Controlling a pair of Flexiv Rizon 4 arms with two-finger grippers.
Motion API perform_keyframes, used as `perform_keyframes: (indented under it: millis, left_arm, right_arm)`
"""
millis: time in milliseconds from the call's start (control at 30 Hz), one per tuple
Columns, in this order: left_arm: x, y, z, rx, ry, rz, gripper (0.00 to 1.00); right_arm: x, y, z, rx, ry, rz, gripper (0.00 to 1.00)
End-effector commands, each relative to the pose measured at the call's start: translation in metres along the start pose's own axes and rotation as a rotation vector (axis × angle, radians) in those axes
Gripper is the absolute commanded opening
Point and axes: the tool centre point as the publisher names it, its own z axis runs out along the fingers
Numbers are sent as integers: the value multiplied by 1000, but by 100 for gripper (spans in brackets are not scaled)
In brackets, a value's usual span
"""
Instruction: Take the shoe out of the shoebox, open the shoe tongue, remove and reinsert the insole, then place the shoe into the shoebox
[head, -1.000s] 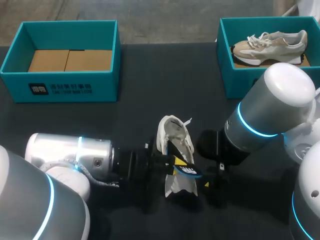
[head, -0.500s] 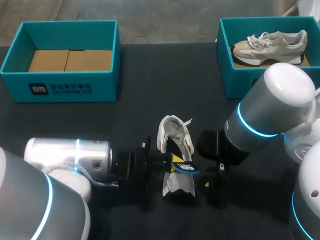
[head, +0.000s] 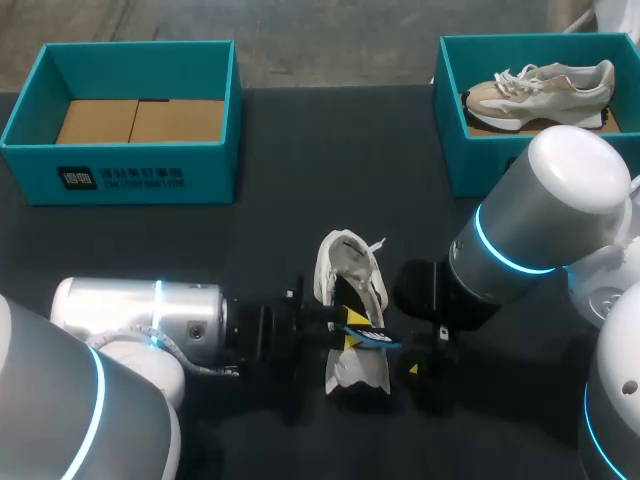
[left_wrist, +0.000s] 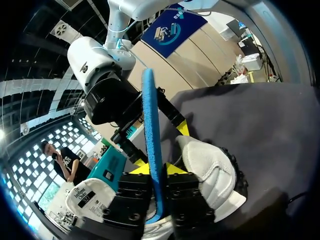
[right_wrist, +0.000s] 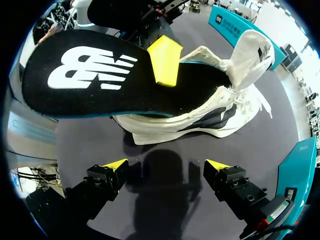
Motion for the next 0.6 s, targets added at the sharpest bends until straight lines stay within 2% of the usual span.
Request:
perform_keyframes:
  millis: [33,267,400,600]
  left_arm:
    - [2,-8,-4,-2,-1,4,40]
    - [0,-16,-7,-3,-14,13,34]
    - [-2,-18,-9,-10,-21,12,27]
    - [-1,-16,-9,-29,-17,-7,28]
  right_arm:
    - [1,0,2,-1,-1,0,100]
    - [1,0,2,-1,-1,0,100]
    - [1,0,2,-1,-1,0,100]
    - [1,0,2,-1,-1,0,100]
